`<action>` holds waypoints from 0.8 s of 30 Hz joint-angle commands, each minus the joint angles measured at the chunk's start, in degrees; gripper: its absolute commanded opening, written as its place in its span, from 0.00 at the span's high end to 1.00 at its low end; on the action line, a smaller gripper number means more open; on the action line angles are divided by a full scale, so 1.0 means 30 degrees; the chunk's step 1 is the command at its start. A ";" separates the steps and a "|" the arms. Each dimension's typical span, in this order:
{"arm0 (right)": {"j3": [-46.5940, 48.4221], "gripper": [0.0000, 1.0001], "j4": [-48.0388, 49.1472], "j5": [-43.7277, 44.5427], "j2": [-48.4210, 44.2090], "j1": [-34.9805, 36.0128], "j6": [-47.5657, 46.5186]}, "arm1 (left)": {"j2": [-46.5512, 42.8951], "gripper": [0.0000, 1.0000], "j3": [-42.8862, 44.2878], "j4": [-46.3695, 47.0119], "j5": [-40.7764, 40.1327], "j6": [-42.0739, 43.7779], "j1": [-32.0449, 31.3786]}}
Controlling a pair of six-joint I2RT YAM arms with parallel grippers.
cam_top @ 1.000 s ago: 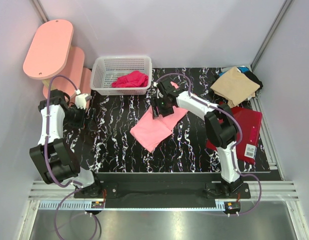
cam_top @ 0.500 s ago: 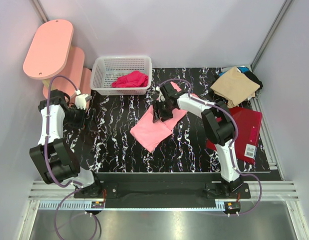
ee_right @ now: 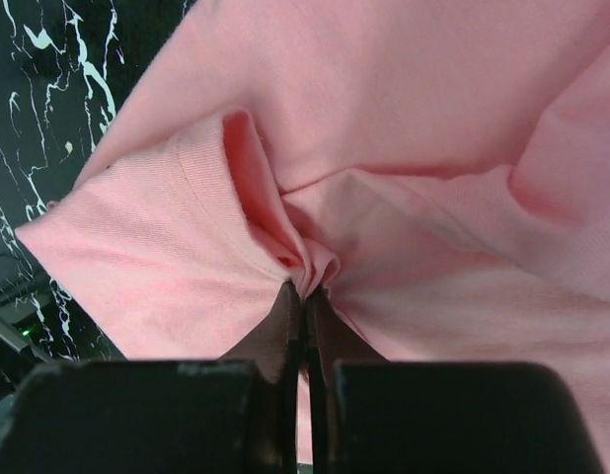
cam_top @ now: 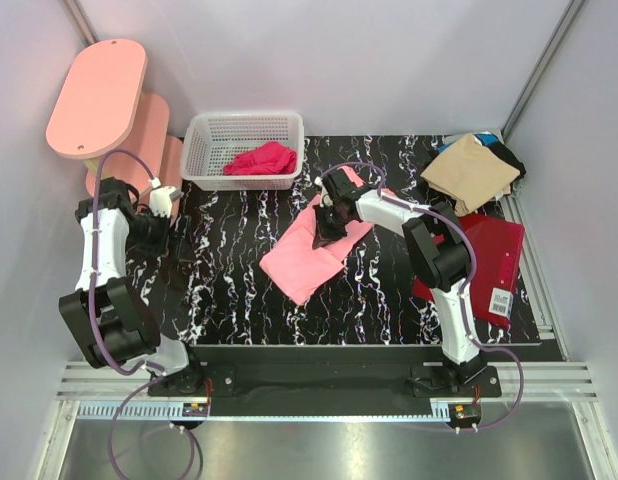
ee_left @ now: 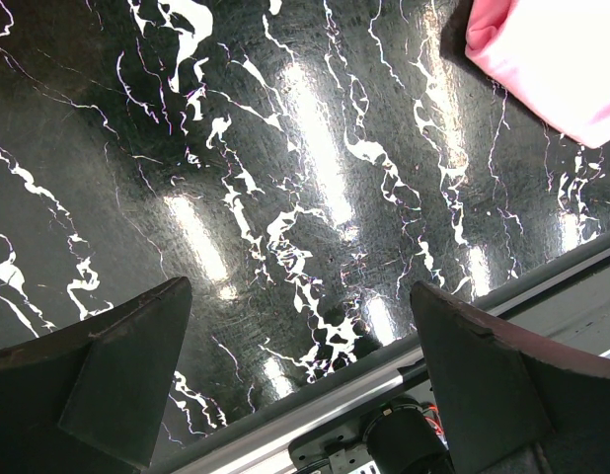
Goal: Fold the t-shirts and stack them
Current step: Fold the folded rectangular tshirt in 1/3 of the way
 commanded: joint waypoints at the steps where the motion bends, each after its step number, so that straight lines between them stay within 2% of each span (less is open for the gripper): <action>1: -0.0244 1.00 0.0040 -0.0317 -0.1480 0.0113 0.0125 | -0.0281 0.01 0.0648 0.0007 -0.0075 0.0108 0.0093; 11: 0.0692 1.00 -0.0808 0.0443 -0.3678 0.0757 -0.0138 | -0.0281 0.01 0.0619 0.0007 0.0130 0.0137 0.0093; 24: 0.2802 1.00 -0.2068 0.1967 -0.2039 0.0494 -0.1105 | -0.0457 0.01 0.0385 0.0065 -0.0280 0.0400 0.0093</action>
